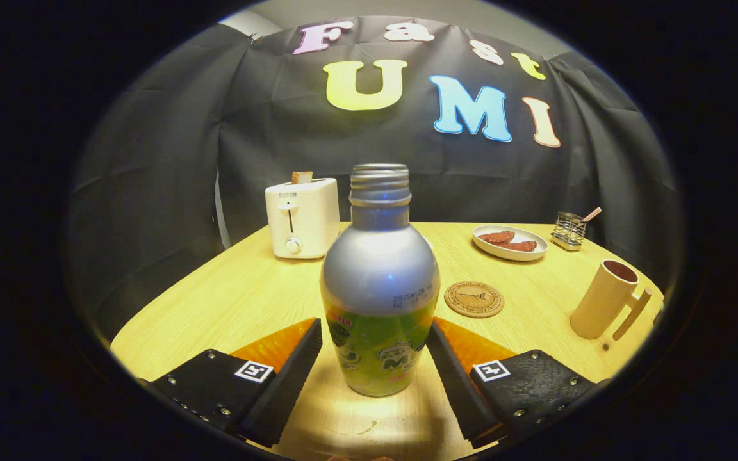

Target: Take the bottle from table, then pour the juice into the cup, finally place the bottle on the coaster

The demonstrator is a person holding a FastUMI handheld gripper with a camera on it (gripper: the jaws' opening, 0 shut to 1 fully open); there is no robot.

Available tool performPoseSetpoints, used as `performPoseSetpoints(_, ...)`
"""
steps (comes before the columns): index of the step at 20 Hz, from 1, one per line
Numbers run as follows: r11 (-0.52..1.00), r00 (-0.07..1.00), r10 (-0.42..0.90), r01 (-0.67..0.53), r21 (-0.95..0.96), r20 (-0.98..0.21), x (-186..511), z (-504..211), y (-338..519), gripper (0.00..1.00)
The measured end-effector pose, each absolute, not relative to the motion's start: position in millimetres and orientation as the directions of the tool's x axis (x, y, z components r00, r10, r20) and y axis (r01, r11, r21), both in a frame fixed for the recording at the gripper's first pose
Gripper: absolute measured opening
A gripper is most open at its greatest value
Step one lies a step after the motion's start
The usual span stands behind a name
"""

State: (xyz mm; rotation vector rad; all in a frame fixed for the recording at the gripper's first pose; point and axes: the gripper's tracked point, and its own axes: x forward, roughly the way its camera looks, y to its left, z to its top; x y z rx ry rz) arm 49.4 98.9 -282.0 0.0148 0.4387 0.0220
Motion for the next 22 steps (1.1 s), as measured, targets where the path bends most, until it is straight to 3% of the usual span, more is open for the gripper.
performPoseSetpoints(5,1.0,0.897,0.015,-0.012,0.01,-0.442,46,-289,94,0.97)
performPoseSetpoints(8,0.999,0.897,0.034,-0.028,0.021,-0.442,49,-287,97,0.83)
performPoseSetpoints(13,0.996,0.889,0.071,-0.036,0.085,-0.453,50,-286,96,0.77)
performPoseSetpoints(22,0.974,0.861,0.094,0.023,0.223,-0.499,54,-258,83,0.77)
